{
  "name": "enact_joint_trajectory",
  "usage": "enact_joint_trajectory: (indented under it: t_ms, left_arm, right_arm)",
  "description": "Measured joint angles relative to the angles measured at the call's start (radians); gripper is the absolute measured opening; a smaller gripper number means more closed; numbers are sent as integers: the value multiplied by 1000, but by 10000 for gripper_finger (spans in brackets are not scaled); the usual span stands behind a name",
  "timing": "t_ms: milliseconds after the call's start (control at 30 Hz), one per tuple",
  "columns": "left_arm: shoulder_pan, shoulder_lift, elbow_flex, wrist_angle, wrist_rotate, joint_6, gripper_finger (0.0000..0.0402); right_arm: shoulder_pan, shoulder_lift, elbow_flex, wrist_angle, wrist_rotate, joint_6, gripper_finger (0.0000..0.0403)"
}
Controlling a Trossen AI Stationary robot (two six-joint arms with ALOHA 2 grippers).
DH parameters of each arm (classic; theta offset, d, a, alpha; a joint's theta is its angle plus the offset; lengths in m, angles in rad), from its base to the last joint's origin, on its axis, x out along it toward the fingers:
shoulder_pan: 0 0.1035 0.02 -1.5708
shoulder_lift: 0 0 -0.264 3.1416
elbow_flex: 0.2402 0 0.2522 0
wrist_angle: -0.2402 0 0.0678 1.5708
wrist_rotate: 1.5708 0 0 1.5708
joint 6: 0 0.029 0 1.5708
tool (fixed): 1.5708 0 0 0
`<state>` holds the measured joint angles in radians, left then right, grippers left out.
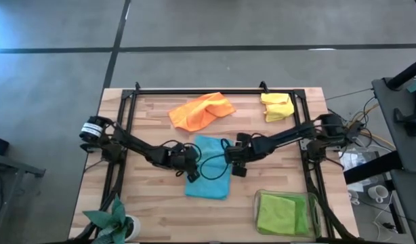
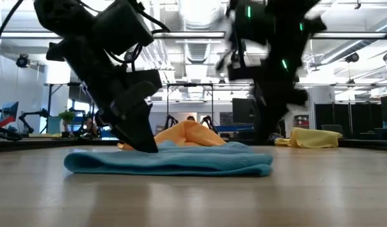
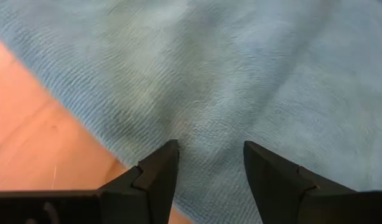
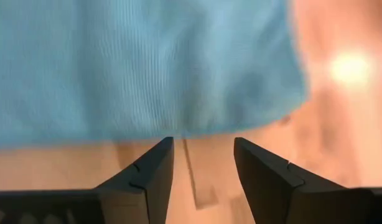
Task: Fold microfiber towels
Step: Fold the blue microfiber towel
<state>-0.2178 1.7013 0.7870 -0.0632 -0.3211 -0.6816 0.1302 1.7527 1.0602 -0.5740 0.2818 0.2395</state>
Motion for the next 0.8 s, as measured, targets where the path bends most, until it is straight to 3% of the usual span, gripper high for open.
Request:
enact_joint_trajectory:
  t_ms: [167, 367, 633, 800]
  left_arm:
    - [13, -96, 4, 35, -6, 121, 169]
    - [113, -165, -9, 25, -11, 251, 169]
    - [201, -39, -60, 29, 61, 339, 169]
    - [148, -10, -57, 45, 85, 245, 169]
  right_arm:
    - [-87, -56, -26, 34, 26, 92, 166]
    - [-173, -37, -92, 311, 24, 40, 166]
    - [-175, 49, -118, 316, -27, 45, 163]
    - [-182, 56, -115, 272, 61, -20, 160]
